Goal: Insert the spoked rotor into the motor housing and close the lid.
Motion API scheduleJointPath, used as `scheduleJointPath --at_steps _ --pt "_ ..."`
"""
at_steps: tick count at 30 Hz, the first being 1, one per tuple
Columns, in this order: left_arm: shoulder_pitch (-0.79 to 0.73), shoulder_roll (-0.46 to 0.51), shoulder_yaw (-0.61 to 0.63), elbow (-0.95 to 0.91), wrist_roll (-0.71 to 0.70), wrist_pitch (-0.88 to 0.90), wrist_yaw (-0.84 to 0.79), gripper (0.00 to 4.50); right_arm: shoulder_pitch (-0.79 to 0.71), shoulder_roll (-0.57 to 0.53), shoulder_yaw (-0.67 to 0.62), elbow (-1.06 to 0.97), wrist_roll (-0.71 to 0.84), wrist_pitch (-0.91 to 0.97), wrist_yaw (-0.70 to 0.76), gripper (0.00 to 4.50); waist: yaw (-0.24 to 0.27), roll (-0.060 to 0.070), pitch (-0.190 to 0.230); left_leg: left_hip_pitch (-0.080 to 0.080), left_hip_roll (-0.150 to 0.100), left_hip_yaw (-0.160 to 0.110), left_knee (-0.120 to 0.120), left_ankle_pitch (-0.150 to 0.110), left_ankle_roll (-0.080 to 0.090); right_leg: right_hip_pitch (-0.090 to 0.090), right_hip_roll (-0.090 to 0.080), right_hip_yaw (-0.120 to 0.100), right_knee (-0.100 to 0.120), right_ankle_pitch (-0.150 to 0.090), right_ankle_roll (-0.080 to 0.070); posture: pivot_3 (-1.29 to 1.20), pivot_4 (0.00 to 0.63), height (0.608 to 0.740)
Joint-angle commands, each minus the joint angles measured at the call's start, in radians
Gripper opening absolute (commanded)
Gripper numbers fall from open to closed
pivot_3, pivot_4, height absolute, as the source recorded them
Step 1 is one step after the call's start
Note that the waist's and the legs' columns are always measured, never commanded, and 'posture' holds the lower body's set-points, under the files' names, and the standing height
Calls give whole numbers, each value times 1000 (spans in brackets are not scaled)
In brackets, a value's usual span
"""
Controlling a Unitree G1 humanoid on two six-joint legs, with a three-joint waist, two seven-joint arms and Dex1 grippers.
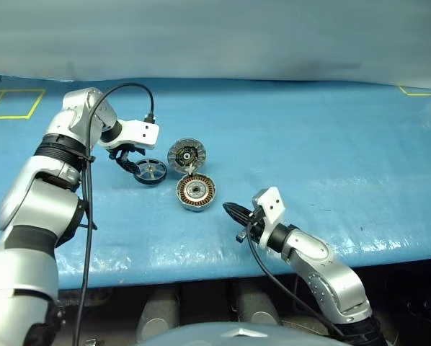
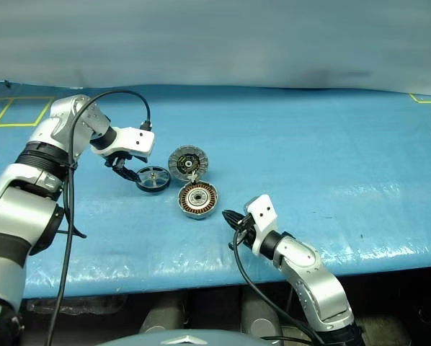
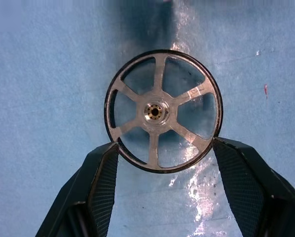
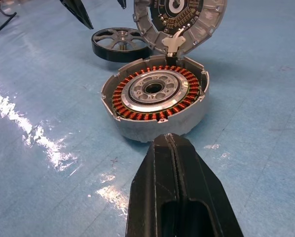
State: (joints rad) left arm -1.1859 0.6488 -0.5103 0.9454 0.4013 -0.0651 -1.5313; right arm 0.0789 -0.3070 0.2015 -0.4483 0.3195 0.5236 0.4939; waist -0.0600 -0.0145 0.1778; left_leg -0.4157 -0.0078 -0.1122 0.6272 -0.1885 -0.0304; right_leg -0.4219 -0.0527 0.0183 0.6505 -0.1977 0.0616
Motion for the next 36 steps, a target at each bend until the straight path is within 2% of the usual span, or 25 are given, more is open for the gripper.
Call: scheduleJointPath --at_steps 1,7,36 --pt "-38 -5 37 14 -20 14 10 3282 -9 -2 2 -22 3 0 -3 0 0 0 0 0 0 0 0 0 0 0 0 0 0 0 0 0 150 740" --pt "-37 -25 20 51 9 -8 86 3282 -7 1 0 -28 3 5 -11 0 0 0 0 0 0 0 0 0 0 0 0 0 0 1 2 0 150 740" --pt "11 -83 1 146 51 -4 144 3282 2 16 -11 -28 3 -12 -56 0 1 0 0 1 0 0 1 0 0 1 0 0 1 2 3 0 150 740"
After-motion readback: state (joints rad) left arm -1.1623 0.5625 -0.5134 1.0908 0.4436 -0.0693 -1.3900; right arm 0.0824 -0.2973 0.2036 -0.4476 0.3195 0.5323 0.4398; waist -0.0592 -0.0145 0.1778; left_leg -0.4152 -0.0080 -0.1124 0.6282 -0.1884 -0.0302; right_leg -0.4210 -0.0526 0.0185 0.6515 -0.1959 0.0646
